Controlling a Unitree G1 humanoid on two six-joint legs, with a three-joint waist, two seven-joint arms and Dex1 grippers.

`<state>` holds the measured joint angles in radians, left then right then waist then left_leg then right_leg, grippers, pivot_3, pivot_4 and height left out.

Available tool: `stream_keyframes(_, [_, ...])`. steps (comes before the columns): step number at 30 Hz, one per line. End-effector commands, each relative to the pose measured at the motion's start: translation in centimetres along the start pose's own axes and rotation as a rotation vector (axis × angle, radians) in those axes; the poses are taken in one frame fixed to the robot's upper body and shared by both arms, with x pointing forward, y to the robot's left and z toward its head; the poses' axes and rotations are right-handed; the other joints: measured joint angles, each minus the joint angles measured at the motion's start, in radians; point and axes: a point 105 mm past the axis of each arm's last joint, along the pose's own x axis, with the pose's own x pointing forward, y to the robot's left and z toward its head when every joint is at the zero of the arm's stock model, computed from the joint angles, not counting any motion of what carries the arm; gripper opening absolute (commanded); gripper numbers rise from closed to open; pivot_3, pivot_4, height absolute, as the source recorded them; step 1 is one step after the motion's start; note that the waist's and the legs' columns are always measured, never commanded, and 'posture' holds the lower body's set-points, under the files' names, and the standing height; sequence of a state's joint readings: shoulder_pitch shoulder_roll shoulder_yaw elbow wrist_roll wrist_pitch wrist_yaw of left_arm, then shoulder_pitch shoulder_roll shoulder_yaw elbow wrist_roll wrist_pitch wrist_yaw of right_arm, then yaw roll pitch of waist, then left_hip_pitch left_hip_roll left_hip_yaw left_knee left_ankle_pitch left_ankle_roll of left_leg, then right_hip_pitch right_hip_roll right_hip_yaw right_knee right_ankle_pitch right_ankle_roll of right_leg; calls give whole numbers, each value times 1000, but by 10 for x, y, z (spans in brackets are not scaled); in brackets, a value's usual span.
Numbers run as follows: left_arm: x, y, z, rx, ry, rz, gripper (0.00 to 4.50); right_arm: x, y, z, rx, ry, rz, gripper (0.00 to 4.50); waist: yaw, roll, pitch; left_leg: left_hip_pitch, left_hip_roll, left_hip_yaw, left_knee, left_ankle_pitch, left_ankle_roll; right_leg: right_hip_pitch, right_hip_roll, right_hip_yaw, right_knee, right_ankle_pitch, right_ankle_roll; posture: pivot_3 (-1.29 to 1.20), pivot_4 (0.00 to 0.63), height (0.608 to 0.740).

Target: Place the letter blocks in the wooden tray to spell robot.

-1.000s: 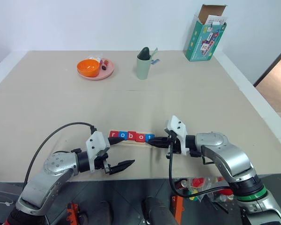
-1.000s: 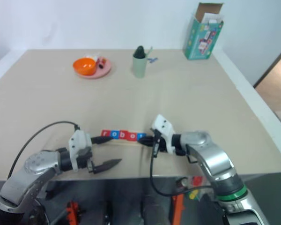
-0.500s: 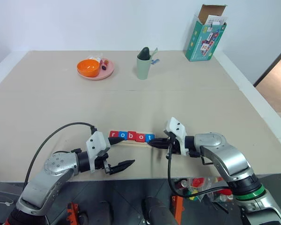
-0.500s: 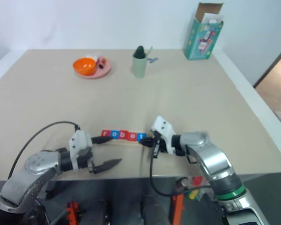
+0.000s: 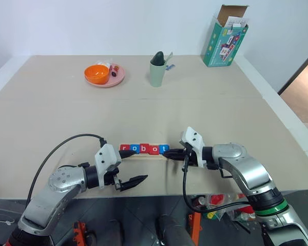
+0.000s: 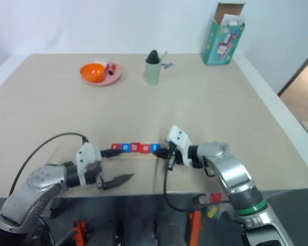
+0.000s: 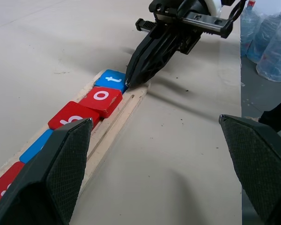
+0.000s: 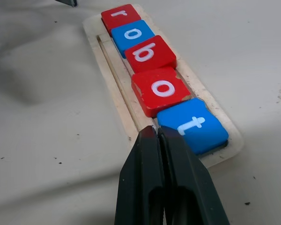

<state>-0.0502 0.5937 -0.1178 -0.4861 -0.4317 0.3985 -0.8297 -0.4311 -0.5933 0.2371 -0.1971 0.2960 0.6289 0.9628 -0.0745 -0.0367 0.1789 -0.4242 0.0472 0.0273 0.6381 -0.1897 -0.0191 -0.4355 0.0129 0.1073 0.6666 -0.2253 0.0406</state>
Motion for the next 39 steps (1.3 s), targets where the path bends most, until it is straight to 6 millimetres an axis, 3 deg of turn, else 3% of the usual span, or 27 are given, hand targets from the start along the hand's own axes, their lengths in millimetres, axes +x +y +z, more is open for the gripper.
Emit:
stream_keyframes(1, [1, 0, 7, 24, -22, -1, 4500, -2, 12, 27, -60, -70, 43, 36, 0, 0, 0, 0, 0, 0, 0, 0, 0, 0, 0, 0, 0, 0, 0, 0, 150, 740])
stream_keyframes(5, [2, -1, 7, 25, -24, -2, 4500, 4, 16, 36, -67, -91, 45, 36, 0, 0, 0, 0, 0, 0, 0, 0, 0, 0, 0, 0, 0, 0, 0, 0, 150, 740])
stream_keyframes(15, [-3, 6, 6, 1, -29, 52, 4500, 15, 11, 23, -75, -51, 23, 36, 0, 0, 0, 0, 0, 0, 0, 0, 0, 0, 0, 0, 0, 0, 0, 0, 150, 740])
stream_keyframes(39, [0, 3, 4, -2, -28, 50, 4500, 22, 5, 18, -90, -31, 14, 36, 0, 0, 0, 0, 0, 0, 0, 0, 0, 0, 0, 0, 0, 0, 0, 0, 150, 740])
